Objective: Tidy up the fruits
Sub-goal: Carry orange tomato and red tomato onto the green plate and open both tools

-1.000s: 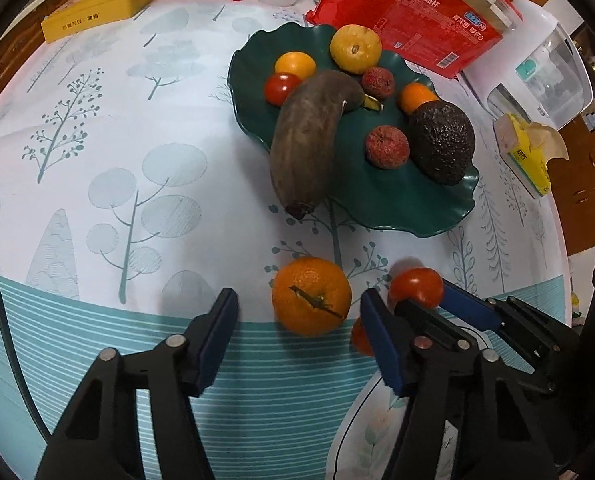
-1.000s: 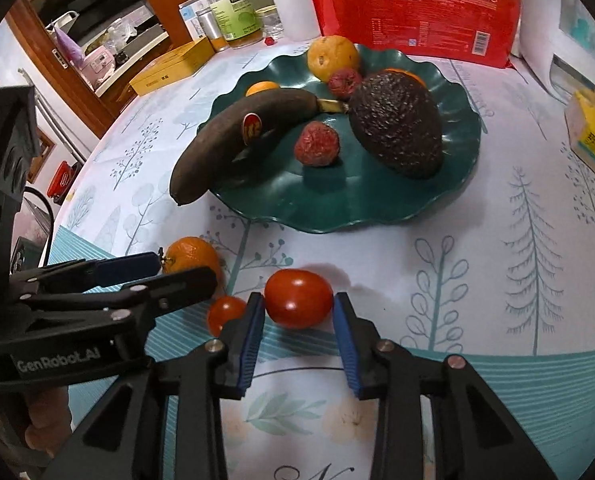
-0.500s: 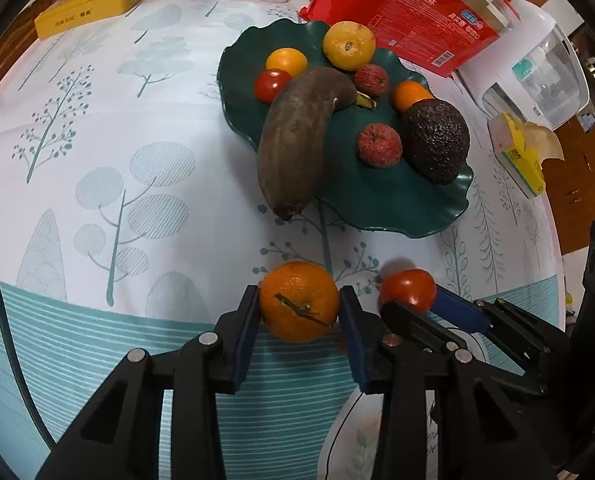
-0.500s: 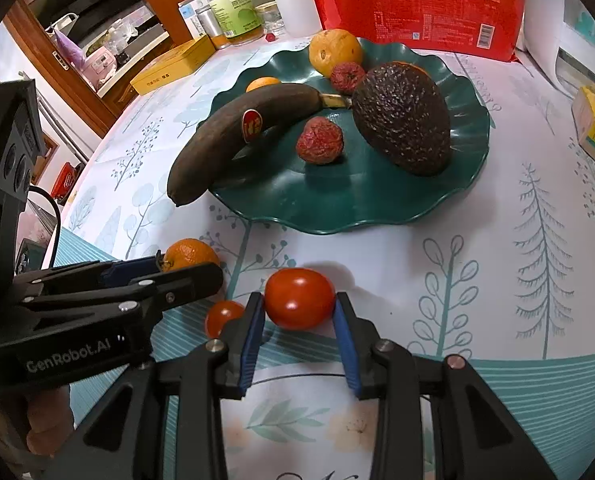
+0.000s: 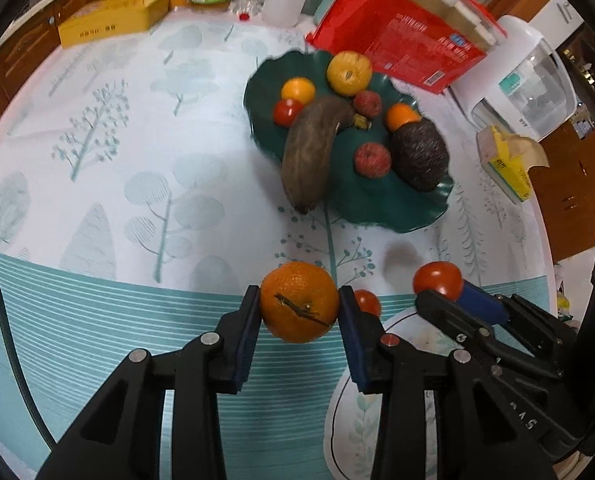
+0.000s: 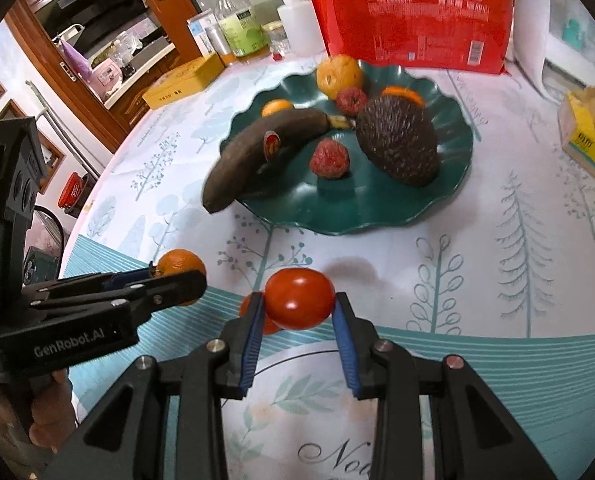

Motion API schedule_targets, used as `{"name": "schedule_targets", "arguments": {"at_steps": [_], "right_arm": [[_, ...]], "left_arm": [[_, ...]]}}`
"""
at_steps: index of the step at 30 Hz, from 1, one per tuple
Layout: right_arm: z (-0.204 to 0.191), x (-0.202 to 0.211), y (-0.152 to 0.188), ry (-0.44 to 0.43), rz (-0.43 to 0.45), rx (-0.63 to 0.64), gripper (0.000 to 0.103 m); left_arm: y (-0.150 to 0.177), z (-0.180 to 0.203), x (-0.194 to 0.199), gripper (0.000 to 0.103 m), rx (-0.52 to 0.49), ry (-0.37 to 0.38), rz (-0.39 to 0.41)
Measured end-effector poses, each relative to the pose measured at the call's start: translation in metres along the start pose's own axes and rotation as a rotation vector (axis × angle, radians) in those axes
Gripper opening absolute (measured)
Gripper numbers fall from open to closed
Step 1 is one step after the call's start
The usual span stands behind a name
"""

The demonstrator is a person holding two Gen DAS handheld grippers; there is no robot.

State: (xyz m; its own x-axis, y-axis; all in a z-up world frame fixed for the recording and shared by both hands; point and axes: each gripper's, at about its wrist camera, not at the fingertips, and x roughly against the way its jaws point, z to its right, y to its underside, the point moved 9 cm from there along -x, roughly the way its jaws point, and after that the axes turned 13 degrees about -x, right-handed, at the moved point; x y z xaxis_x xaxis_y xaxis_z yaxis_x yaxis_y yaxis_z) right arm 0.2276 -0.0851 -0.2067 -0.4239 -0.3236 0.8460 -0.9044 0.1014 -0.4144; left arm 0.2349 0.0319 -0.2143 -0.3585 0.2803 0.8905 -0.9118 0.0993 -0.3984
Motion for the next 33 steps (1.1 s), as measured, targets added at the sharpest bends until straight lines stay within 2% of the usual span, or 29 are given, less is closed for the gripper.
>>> {"name": "schedule_targets", "arguments": {"at_steps": [4,11,16,19,21,29,33], "right_arm": [[-0.006,0.026,-0.015,0.011,0.04,0.014,0.034],[-0.016,0.092,-0.078,0.047,0.198,0.062,0.034],[-0.018,0.111,-0.114,0.073,0.282,0.082,0.035],[-0.012,0.096,-0.12,0.091,0.274,0.081,0.035],[-0.008,0.074,-0.119,0.098,0.238,0.076,0.035],[0.008,-0.012,-0.087,0.096,0.071,0.045,0.035],[0.011,-0.037,-0.077,0.086,0.024,0.038,0.035]], "left_arm": [[-0.019,0.003,0.032,0.037,-0.03,-0.007,0.035],[-0.082,0.027,0.09,0.037,-0.125,-0.033,0.163],[-0.123,0.039,0.098,0.037,-0.165,-0.058,0.216],[-0.141,0.038,0.08,0.037,-0.167,-0.06,0.2],[-0.146,0.035,0.06,0.037,-0.163,-0.055,0.174],[-0.143,0.027,-0.019,0.037,-0.161,-0.03,0.053],[-0.144,0.025,-0.043,0.037,-0.175,-0.028,0.024]]}}
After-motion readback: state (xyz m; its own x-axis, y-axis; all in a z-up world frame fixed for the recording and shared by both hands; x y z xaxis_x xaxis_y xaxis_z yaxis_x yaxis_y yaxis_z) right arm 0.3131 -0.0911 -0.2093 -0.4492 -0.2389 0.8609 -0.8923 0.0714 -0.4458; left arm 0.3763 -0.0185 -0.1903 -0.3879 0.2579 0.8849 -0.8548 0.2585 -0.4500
